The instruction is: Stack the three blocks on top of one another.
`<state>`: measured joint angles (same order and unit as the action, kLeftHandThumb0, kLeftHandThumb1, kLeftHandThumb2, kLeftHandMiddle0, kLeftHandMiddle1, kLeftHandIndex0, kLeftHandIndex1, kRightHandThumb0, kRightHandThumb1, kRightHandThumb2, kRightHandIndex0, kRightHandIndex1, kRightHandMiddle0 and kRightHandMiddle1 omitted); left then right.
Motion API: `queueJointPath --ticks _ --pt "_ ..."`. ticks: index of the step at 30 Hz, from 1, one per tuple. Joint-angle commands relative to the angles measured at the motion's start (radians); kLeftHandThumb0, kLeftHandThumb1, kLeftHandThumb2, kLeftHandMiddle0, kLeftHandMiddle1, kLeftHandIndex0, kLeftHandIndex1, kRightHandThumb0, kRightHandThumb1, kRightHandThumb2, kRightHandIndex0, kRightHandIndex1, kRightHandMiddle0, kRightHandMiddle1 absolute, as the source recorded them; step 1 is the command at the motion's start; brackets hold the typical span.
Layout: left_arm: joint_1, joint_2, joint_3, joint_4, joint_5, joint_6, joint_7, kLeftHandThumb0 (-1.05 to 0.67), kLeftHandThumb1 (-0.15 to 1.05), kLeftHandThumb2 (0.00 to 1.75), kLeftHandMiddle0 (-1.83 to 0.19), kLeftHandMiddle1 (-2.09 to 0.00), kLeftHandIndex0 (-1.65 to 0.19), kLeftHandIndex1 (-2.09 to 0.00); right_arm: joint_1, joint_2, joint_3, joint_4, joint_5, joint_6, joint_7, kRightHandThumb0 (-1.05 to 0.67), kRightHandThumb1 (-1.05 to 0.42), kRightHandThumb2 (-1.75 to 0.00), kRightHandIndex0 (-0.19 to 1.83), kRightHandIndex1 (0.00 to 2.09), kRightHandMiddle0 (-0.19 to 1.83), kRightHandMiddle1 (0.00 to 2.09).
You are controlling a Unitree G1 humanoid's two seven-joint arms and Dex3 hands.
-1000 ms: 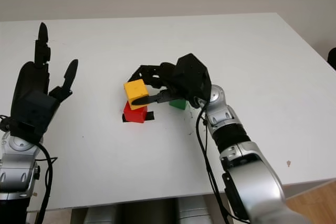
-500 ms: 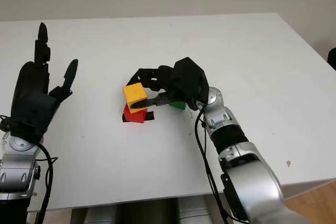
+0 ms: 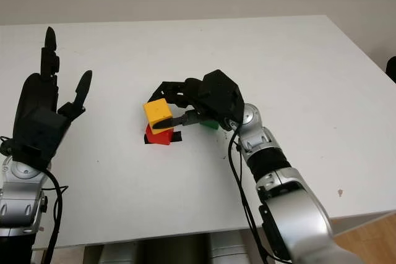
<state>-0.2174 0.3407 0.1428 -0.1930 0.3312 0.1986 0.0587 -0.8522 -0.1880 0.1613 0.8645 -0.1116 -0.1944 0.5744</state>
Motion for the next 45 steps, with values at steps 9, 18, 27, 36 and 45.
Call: queueJointPath --ticks 9,18,27,36,45 --pt "0.013 -0.001 0.000 -0.017 0.001 -0.011 0.002 -0.72 1.05 0.58 0.14 -0.05 0.17 -0.05 -0.010 0.001 0.000 -0.009 -0.010 -0.004 -0.024 -0.56 -0.93 -0.05 0.30 0.07 0.41 1.44" --pt "0.013 -0.005 0.003 -0.024 -0.002 -0.001 0.001 -0.72 1.05 0.57 0.15 -0.05 0.16 -0.06 -0.012 -0.003 0.000 0.000 -0.008 -0.005 -0.011 -0.60 -0.92 -0.05 0.19 0.03 0.24 1.14" --pt "0.013 -0.004 -0.004 -0.013 0.007 -0.014 0.010 -0.71 1.05 0.57 0.14 -0.06 0.15 -0.06 -0.024 -0.012 0.002 -0.014 -0.006 0.057 0.042 -0.68 -0.90 -0.05 0.08 0.02 0.14 0.89" --pt "0.012 -0.009 -0.005 -0.011 0.000 -0.010 0.013 -0.71 1.05 0.55 0.12 -0.06 0.16 -0.05 -0.046 -0.039 -0.015 -0.031 0.027 0.042 0.140 -0.81 -0.88 -0.05 -0.12 0.03 -0.03 0.40" --pt "0.014 -0.008 -0.009 -0.006 0.003 -0.015 0.017 -0.72 1.05 0.56 0.13 -0.05 0.16 -0.05 -0.106 -0.077 -0.173 -0.199 0.259 0.178 0.224 -0.76 -0.89 -0.05 -0.19 0.00 -0.12 0.20"
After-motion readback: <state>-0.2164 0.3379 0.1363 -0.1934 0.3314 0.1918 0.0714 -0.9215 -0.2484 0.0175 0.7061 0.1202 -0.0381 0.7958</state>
